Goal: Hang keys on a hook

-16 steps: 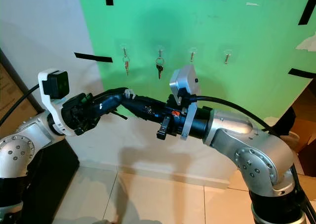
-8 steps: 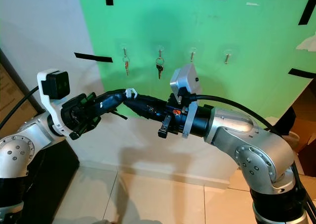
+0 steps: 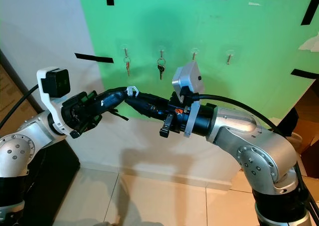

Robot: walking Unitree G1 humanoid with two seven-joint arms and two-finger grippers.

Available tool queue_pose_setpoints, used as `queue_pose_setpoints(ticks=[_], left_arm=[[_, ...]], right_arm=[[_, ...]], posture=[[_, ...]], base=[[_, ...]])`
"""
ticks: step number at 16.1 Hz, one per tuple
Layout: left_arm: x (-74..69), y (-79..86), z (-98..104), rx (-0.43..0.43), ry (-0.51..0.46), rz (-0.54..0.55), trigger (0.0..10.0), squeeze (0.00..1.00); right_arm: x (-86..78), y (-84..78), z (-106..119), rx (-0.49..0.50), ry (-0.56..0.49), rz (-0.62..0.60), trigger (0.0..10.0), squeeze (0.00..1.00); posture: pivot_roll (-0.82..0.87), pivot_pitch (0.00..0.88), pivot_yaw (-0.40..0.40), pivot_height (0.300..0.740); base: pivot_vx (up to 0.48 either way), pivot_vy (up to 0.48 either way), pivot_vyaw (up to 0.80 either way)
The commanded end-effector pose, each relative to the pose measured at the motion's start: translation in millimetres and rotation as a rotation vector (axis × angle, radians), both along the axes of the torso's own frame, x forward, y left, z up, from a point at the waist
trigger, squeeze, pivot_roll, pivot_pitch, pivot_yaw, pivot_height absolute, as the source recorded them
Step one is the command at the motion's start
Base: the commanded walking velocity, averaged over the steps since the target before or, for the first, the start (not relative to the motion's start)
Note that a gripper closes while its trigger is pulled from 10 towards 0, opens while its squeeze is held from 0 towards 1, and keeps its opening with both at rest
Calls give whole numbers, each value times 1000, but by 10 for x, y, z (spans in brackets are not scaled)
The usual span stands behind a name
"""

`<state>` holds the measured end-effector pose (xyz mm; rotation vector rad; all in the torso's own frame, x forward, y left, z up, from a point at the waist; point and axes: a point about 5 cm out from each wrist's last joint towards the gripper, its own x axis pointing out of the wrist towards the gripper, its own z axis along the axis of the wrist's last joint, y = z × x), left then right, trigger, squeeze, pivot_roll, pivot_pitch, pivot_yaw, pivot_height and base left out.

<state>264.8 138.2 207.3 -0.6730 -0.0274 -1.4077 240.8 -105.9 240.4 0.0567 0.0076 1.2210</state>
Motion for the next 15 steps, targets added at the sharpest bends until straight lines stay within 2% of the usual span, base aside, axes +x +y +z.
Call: queue_pose_setpoints(ticks=[1, 3, 4, 12, 15], left_arm=[[40, 26, -3, 17, 14, 39, 0, 0], [54, 31, 2, 13, 12, 49, 0, 0], [61, 36, 4, 13, 10, 54, 0, 0], [133, 101, 43, 25, -11, 102, 0, 0], [168, 131, 51, 37, -19, 126, 0, 0]], right_arm=[[-38, 63, 64, 1, -45, 60, 9961, 0], [-27, 56, 69, 5, -39, 55, 10000, 0], [-30, 55, 69, 8, -34, 60, 10000, 1000], [-66, 10, 9, -22, -34, 58, 10000, 1000], [-36, -122, -64, -54, -26, -27, 10000, 1000]], posture=[[-145, 0, 40, 740], [-144, 0, 40, 740], [-145, 0, 40, 740], [-143, 0, 46, 740], [-142, 0, 44, 740]], base=[[0, 0, 0], [0, 0, 0], [0, 0, 0], [0, 0, 0], [0, 0, 0]])
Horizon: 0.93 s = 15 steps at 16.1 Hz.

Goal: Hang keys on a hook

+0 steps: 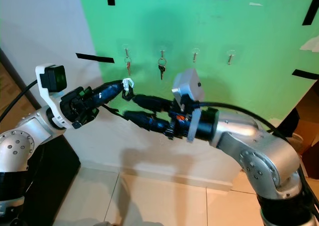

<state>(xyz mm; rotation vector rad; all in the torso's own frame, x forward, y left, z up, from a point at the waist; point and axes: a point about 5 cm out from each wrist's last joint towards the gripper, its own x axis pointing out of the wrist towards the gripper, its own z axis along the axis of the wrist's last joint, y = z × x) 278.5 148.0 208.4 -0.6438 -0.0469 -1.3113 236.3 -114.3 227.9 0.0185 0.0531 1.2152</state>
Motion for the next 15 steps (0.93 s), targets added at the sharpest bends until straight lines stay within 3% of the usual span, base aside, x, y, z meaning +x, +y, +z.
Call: queue_pose_setpoints(ticks=[1, 5, 7, 8, 10, 11, 13, 14, 15], left_arm=[[33, 35, 39, 18, -17, 29, 0, 0], [78, -8, -13, 76, -18, 66, 0, 0], [194, -123, -138, 257, -58, 239, 0, 0], [225, -203, -221, 353, -88, 377, 0, 0], [217, -259, -267, 396, -115, 468, 0, 0], [163, -353, -334, 465, -212, 586, 0, 0], [134, -389, -409, 472, -212, 663, 0, 0], [112, -377, -485, 498, -213, 734, 8118, 0], [102, -322, -611, 603, -198, 822, 10000, 0]], right_arm=[[16, -57, 52, -4, -41, -36, 10000, 1000], [44, -259, -114, -56, -26, -235, 10000, 1000], [143, -407, -296, -99, -58, -572, 10000, 1000], [108, -451, -432, -106, -39, -712, 10000, 1000], [49, -466, -538, -133, -35, -794, 10000, 1000], [-27, -455, -670, -120, -8, -905, 10000, 1000], [-61, -423, -741, -113, -11, -949, 10000, 1000], [-65, -412, -752, -105, -64, -1000, 10000, 1000], [-74, -446, -805, -137, -77, -1049, 10000, 1000]], posture=[[-142, 0, 44, 740], [-146, 0, 51, 740], [-154, 0, 61, 740], [-157, 0, 67, 740], [-158, 0, 67, 740], [-159, 0, 67, 740], [-160, 0, 70, 740], [-163, 0, 72, 740], [-163, 0, 73, 740]], base=[[0, 0, 0], [0, 0, 0], [0, 0, 0], [0, 0, 0], [0, 0, 0], [0, 0, 0], [0, 0, 0], [0, 0, 0], [0, 0, 0]])
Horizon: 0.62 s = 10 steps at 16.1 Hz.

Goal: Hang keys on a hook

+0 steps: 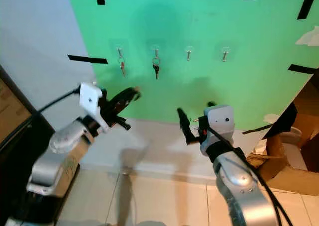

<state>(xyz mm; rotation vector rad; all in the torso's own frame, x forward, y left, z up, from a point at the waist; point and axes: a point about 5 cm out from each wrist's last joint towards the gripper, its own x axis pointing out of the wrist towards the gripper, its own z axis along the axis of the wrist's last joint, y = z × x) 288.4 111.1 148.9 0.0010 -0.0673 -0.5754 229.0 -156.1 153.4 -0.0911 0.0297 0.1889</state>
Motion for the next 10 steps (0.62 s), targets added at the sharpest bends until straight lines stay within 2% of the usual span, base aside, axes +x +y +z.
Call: queue_pose_setpoints(ticks=[1, 3, 5, 10], left_arm=[[2, 62, -33, 62, -19, 73, 10000, 0], [-16, 122, -82, 124, -50, 172, 10000, 0], [-25, 91, -86, 138, -71, 208, 10000, 0], [-9, 88, -88, 145, -87, 252, 10000, 0]], right_arm=[[-3, -37, -78, -28, 23, -38, 10000, 1000], [-10, -115, -184, -46, 68, -106, 10000, 1000], [-27, -58, -245, -5, 83, -83, 10000, 1000], [-21, 7, -212, 4, 51, -65, 10000, 1000]], posture=[[-162, 0, 72, 740], [-152, 0, 67, 740], [-150, 0, 65, 740], [-168, 0, 75, 740]], base=[[0, 0, 0], [0, 0, 0], [0, -127, 0], [0, -253, 0]])
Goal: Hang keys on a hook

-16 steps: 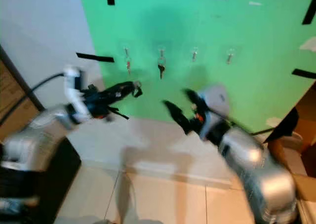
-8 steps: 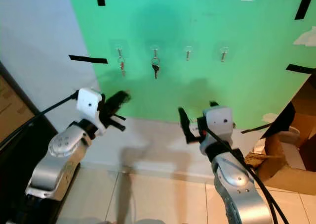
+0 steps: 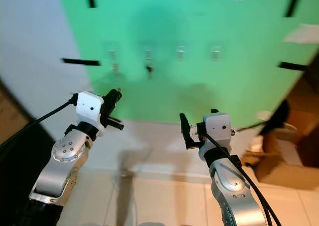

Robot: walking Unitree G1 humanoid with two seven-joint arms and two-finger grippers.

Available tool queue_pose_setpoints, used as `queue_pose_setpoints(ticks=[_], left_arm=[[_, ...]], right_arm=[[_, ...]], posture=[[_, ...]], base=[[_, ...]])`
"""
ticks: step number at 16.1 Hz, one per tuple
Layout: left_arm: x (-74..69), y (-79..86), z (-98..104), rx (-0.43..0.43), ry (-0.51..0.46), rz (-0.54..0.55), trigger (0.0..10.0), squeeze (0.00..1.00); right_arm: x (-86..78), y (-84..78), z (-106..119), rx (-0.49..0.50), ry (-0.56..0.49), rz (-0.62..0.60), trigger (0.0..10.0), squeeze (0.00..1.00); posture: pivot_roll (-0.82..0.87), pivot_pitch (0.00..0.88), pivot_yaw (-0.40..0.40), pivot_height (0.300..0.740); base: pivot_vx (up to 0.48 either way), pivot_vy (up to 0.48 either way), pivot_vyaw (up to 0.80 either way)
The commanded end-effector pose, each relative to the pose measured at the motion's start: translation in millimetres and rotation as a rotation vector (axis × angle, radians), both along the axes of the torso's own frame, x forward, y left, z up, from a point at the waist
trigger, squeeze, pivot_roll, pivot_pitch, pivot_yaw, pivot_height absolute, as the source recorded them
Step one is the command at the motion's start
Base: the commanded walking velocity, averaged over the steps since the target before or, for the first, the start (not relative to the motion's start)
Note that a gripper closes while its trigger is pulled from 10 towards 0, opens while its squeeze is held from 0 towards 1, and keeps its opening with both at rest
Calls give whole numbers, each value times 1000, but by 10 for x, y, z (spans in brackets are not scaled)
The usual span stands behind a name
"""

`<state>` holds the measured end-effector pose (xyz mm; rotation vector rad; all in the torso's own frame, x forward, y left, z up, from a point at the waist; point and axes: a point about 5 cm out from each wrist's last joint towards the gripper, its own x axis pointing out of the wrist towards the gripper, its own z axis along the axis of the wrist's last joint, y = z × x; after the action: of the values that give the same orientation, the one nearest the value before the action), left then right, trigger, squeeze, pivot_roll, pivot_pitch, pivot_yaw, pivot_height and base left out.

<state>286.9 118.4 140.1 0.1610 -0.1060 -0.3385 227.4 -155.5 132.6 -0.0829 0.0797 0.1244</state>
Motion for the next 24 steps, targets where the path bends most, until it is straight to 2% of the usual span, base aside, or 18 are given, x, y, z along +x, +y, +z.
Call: queue_pose_setpoints(ticks=[1, 5, 8, 11, 13, 17, 20, 22, 24], left_arm=[[29, 38, 15, 8, -8, 24, 10000, 0], [147, 3, 91, -27, -21, 22, 10000, 0], [218, -42, 139, -44, -28, 27, 10000, 0], [291, -25, 159, -43, -31, 40, 10000, 0], [245, 64, 76, -16, -12, 67, 10000, 0], [221, 68, 48, -17, -7, 78, 10000, 0], [197, 99, 15, -26, 0, 101, 10000, 0], [179, 79, -15, -28, 6, 100, 10000, 0], [194, 62, -11, -28, 7, 98, 10000, 0]], right_arm=[[2, -1, 21, 10, 1, 3, 10000, 1000], [15, -37, 59, 0, -8, 62, 10000, 1000], [71, -36, 101, 24, -23, 41, 10000, 1000], [131, -25, 91, 22, -14, 43, 10000, 1000], [147, -39, 46, 21, 0, 23, 10000, 1000], [220, -11, 59, 31, -5, 28, 10000, 1000], [262, -1, 84, -26, -16, 65, 10000, 1000], [280, -66, 98, -12, -17, 21, 10000, 1000], [272, -83, 66, 0, -9, -7, 10000, 1000]], posture=[[-175, 0, 76, 740], [-176, 0, 87, 740], [-188, 0, 93, 740], [-166, 0, 77, 740], [-151, 0, 72, 740], [-135, 0, 51, 740], [-154, 0, 37, 740], [-159, 0, 41, 740], [-163, 0, 49, 740]], base=[[0, -255, 0], [0, -189, 0], [0, 0, 800], [0, -96, 0], [0, -356, 0], [0, -356, 0], [0, -358, 0], [0, -358, 800], [0, -354, 0]])
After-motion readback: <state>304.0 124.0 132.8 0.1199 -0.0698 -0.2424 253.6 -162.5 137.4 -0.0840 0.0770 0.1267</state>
